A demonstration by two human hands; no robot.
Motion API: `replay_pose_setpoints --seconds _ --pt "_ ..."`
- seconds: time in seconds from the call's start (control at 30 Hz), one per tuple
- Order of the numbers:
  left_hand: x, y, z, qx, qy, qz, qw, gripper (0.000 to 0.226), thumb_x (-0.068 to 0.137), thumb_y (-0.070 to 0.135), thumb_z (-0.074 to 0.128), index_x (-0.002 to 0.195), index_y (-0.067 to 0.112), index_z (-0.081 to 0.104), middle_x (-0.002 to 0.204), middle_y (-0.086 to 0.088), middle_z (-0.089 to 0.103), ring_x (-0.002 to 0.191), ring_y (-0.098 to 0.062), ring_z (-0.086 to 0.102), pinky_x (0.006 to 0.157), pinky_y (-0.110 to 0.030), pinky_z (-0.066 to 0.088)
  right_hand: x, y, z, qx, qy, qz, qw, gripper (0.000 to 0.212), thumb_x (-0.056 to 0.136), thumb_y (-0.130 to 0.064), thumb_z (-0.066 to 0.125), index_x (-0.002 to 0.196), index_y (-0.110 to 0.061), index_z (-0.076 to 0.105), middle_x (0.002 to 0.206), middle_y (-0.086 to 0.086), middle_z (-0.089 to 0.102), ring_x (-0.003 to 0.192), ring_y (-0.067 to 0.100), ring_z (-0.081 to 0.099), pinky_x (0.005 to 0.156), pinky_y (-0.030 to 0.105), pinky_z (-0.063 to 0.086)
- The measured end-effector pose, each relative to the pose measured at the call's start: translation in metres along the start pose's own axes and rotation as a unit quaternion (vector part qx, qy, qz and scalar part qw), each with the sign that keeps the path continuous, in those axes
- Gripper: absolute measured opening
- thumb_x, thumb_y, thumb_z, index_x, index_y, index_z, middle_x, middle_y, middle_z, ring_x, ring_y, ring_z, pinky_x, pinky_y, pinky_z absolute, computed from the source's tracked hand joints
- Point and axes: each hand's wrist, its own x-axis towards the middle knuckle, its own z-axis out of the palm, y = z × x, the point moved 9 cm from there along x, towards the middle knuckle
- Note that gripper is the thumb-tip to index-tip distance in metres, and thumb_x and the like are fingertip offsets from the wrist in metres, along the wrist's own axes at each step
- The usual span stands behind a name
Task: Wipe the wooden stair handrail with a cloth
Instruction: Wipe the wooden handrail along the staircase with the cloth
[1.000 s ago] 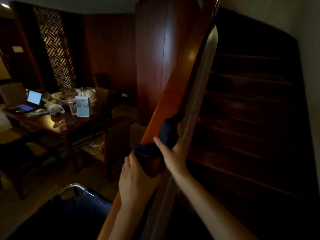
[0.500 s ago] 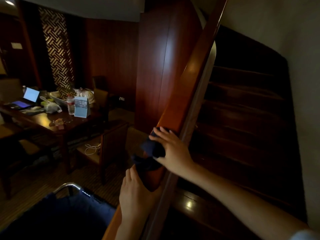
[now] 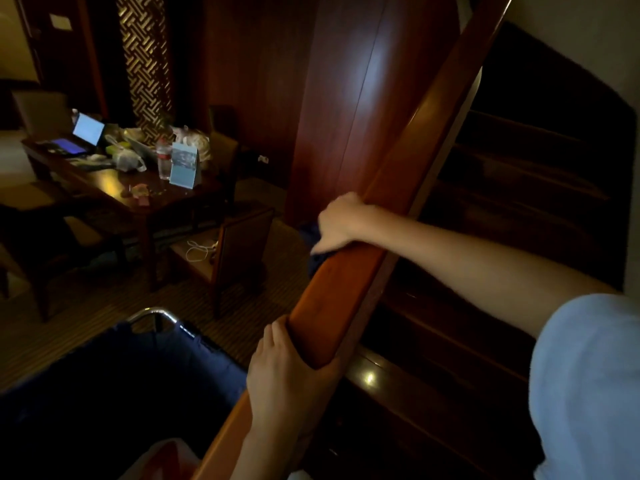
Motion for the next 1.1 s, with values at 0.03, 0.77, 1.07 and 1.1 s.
replay_pose_setpoints --seconds 0.03,0.77,1.07,1.1 --pt "-0.001 -0.002 -0.001 -0.006 -0.003 -0.011 1.000 0.093 0.059 0.080 0.061 0.128 0.021 0.041 0.115 0.007 0.051 0.112 -0.016 0.054 0.088 -0.033 0.045 -0.008 -0.039 0.005 -0.010 -0.011 -0.052 0.999 0.077 0.088 -0.073 0.042 0.129 -0.011 0.060 0.130 0.012 0.061 0.121 0.033 0.057 0.086 0.036 0.043" --pt "-0.026 -0.028 -0.007 0.029 -0.022 -0.004 0.999 0.093 0.049 0.091 0.039 0.114 0.025 0.040 0.097 0.014 0.038 0.096 -0.012 0.051 0.072 -0.028 0.033 -0.124 -0.042 0.032 0.370 0.382 0.063 0.845 0.054 0.068 -0.020 0.083 0.118 -0.008 0.068 0.135 0.012 0.059 0.130 0.034 0.050 0.111 0.048 0.036" --pt "-0.022 -0.034 0.003 0.061 -0.088 0.016 0.994 0.110 0.050 0.077 0.054 0.140 0.018 0.030 0.129 0.002 0.048 0.114 -0.018 0.052 0.088 -0.037 0.049 -0.112 0.049 0.079 0.684 0.465 0.285 0.484 0.083 0.087 -0.013 0.073 0.153 -0.003 0.024 0.160 0.014 0.023 0.144 0.019 0.026 0.095 -0.007 0.022" --pt "-0.022 -0.035 0.004 0.061 -0.097 0.020 0.993 0.113 0.049 0.077 0.055 0.141 0.018 0.029 0.131 0.001 0.047 0.115 -0.018 0.051 0.090 -0.038 0.049 -0.109 0.055 0.085 0.711 0.458 0.290 0.448 0.085 0.087 -0.013 0.074 0.153 -0.003 0.022 0.159 0.014 0.026 0.142 0.017 0.029 0.089 -0.009 0.026"
